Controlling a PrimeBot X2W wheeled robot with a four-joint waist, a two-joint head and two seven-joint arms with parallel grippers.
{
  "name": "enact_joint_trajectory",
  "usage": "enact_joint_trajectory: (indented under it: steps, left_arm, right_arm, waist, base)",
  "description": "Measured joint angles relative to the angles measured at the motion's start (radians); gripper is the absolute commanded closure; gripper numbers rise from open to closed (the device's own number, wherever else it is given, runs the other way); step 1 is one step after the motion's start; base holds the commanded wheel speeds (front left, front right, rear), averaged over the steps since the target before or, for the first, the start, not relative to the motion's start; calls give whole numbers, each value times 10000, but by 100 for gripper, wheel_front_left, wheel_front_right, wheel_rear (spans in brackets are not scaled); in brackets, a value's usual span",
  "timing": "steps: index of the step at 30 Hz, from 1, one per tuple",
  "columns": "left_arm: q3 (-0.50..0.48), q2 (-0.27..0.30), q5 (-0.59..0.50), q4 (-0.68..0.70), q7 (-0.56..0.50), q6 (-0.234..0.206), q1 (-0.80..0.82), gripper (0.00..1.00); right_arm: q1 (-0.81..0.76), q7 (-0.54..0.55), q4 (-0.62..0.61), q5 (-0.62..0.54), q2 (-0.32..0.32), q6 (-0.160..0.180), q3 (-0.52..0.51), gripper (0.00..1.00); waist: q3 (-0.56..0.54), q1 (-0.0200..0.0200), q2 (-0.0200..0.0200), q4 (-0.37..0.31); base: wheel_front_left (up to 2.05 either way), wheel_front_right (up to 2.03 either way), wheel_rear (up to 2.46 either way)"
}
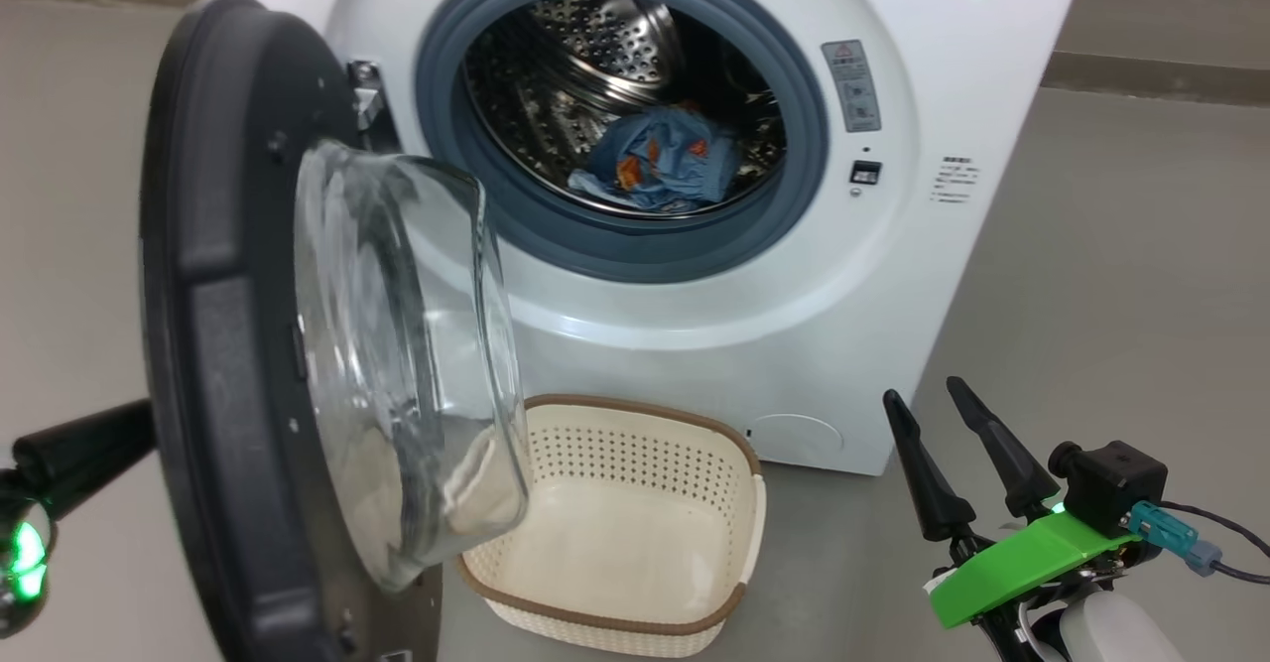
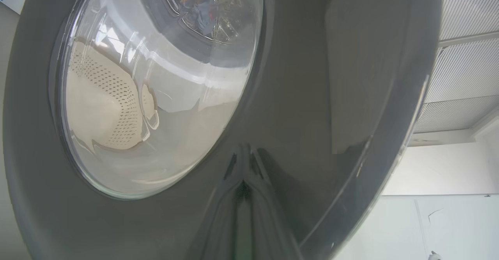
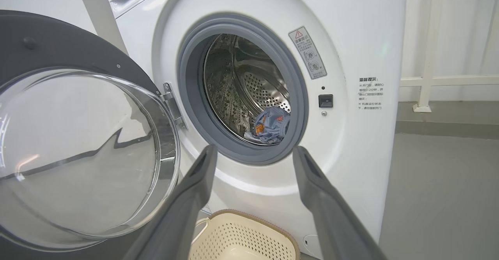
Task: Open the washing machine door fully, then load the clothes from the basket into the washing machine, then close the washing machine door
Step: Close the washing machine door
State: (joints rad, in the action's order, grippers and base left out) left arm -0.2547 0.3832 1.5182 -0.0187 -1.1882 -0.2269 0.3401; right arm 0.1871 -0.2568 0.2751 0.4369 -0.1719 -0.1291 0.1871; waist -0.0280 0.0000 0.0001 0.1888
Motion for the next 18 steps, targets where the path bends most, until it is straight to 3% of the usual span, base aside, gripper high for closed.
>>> enact_joint_trajectory:
  steps: [8, 18]
  left_arm:
    - [211, -639, -13, 571, 270, -79, -182, 100]
    - [309, -968, -13, 811, 525, -35, -188, 100]
  right_arm:
    - [-4, 0, -23, -4, 38, 0, -36, 0]
    - [-4, 0, -40, -29, 29, 0, -71, 0]
  waist:
    - [47, 0, 0, -769]
    - [108, 0, 0, -1841]
  base:
    - [0, 0, 0]
    - [0, 0, 0]
